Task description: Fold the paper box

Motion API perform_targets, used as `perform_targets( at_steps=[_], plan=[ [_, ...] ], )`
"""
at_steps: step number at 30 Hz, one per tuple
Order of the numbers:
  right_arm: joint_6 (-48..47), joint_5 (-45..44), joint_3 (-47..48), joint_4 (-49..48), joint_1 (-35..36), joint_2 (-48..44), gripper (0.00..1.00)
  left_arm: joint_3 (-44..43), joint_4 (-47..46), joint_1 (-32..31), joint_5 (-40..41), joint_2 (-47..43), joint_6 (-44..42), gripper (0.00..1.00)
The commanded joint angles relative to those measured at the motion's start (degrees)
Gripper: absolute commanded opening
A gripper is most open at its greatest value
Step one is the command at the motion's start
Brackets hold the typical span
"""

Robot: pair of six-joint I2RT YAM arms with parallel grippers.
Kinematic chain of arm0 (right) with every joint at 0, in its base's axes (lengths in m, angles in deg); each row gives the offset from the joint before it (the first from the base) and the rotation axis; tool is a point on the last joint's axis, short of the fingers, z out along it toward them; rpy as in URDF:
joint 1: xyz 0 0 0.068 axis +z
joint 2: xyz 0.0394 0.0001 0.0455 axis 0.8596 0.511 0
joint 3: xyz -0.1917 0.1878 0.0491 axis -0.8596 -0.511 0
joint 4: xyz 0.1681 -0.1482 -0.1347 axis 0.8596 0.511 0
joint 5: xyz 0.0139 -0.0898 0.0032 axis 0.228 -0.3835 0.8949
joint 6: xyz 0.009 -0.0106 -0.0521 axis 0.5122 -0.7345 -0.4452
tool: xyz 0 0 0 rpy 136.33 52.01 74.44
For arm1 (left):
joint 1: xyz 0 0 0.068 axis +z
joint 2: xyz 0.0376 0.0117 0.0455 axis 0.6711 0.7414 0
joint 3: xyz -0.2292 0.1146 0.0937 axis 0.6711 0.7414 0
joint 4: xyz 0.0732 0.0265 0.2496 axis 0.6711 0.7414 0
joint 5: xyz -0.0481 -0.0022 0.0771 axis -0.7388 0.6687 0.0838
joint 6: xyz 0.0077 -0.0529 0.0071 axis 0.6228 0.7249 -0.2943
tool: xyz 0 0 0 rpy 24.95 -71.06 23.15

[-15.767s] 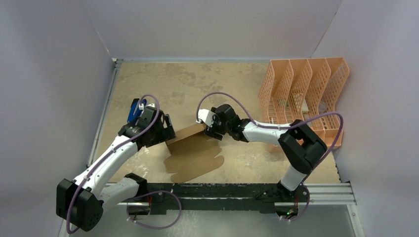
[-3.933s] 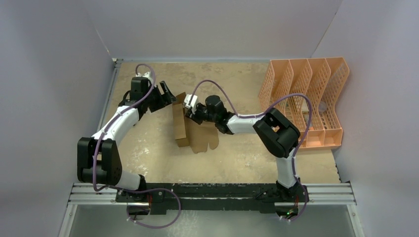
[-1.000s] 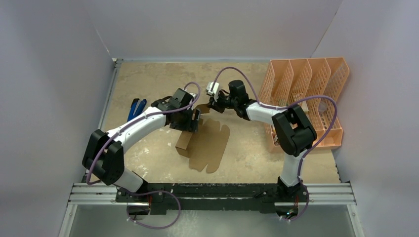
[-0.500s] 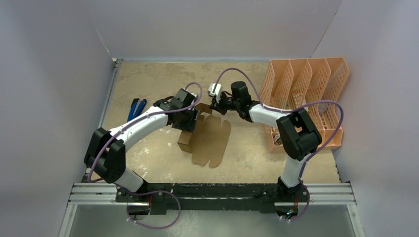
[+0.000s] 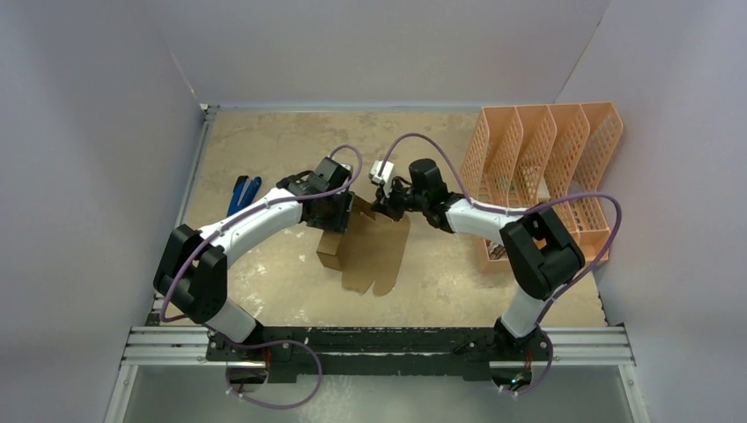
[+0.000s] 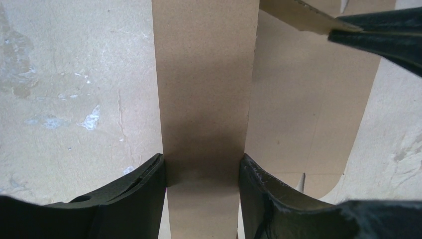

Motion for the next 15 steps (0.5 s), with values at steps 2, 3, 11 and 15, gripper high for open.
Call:
perform_targets(
  at_steps=[2, 3, 11, 15],
  plan=[
    [7.2, 3.5, -2.4, -7.0, 1.2, -0.1, 0.0, -1.8, -2.2, 0.1, 0.3, 0.5, 1.0, 0.48],
    [8.3, 4.1, -2.3, -8.1, 1.1, 0.6, 0.0, -1.8, -2.4, 0.1, -0.1, 0.5, 0.8, 0.48],
    [8.5, 9.8, 1.3, -8.6, 1.2, 6.4, 0.04, -0.9, -4.1, 0.0, -2.2, -1.2, -2.2, 0.53],
    [3.8, 10.6, 4.9, -2.9, 1.1, 7.8, 0.06, -0.5, -4.6, 0.1, -2.8, -3.3, -3.7, 0.57]
  ],
)
